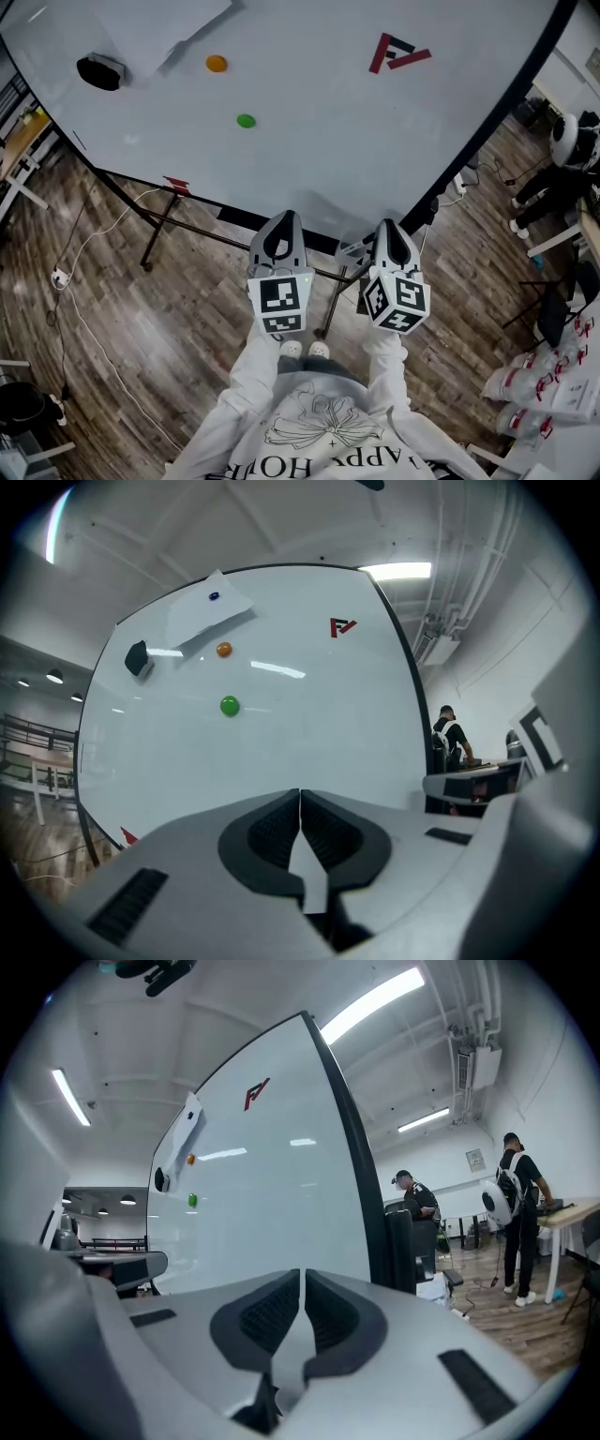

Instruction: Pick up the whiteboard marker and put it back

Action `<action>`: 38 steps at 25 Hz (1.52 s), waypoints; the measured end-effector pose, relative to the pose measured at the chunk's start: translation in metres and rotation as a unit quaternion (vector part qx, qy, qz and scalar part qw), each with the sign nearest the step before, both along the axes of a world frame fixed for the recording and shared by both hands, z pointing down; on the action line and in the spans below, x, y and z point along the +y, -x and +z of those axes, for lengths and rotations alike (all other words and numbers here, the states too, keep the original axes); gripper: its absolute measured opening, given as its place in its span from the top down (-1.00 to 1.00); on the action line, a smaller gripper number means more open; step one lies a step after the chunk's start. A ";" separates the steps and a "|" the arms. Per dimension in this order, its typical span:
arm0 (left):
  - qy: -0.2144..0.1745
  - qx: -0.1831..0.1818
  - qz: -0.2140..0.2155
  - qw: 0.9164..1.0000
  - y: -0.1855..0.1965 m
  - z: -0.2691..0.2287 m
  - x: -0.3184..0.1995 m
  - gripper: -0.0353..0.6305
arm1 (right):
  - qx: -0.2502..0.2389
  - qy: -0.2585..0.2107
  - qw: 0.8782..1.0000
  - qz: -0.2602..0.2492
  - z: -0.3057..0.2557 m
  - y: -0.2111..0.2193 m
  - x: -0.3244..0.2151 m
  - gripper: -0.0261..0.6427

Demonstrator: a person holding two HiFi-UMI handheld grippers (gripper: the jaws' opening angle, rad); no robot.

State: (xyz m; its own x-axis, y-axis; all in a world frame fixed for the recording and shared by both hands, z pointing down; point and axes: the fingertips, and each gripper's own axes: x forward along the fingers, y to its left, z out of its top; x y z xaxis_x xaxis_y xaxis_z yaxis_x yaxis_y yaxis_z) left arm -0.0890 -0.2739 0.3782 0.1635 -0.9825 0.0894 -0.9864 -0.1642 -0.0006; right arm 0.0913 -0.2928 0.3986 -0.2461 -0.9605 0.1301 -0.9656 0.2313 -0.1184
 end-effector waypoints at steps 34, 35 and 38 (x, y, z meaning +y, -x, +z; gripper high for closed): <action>-0.014 -0.003 0.012 1.000 -0.013 -0.013 0.012 0.87 | -0.003 -0.017 1.000 0.004 -0.015 -0.009 0.017 0.91; -0.013 -0.003 0.012 1.000 -0.014 -0.013 0.013 0.88 | -0.003 -0.017 1.000 0.004 -0.015 -0.009 0.018 0.91; -0.013 -0.004 0.012 1.000 -0.014 -0.014 0.015 0.88 | -0.003 -0.016 1.000 0.003 -0.015 -0.008 0.020 0.91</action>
